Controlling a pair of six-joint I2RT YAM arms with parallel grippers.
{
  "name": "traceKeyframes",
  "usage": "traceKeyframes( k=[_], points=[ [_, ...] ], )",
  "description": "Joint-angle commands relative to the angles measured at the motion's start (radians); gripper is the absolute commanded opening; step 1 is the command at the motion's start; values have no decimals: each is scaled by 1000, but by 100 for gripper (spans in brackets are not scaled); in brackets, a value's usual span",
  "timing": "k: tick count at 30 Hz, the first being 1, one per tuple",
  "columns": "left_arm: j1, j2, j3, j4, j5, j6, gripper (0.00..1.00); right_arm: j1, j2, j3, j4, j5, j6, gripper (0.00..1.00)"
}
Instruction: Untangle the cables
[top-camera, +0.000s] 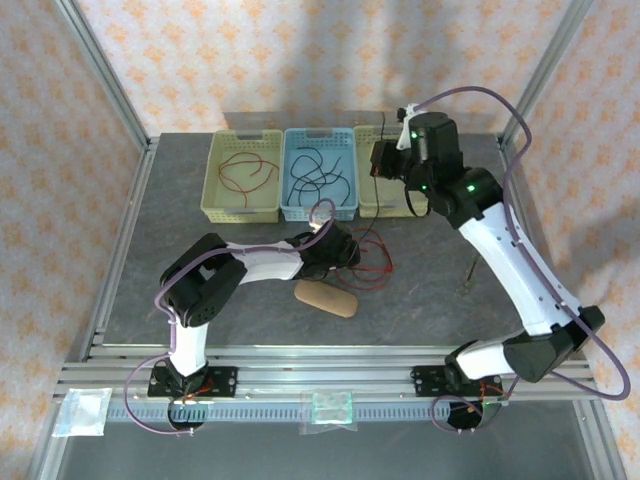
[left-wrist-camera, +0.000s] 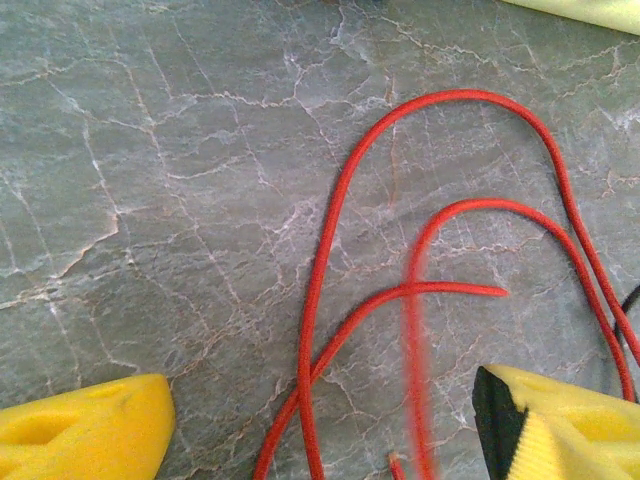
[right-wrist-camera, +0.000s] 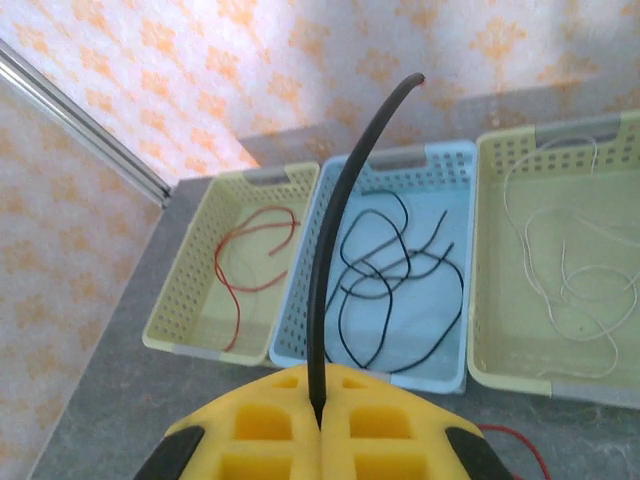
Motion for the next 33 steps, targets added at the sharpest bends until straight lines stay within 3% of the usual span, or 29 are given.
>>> traceKeyframes(
  k=[1,19,33],
  points=[
    [-5,82,-4,-44,-3,8,80,8,-33,56,-5,42,-23,0],
    [-12,76,-4,-33,0,3,80,8,-71,241,-9,79,-47,0],
    [-18,-438,-241,122,-150,103,82,8,-25,261,77,115,-26,0]
  ],
)
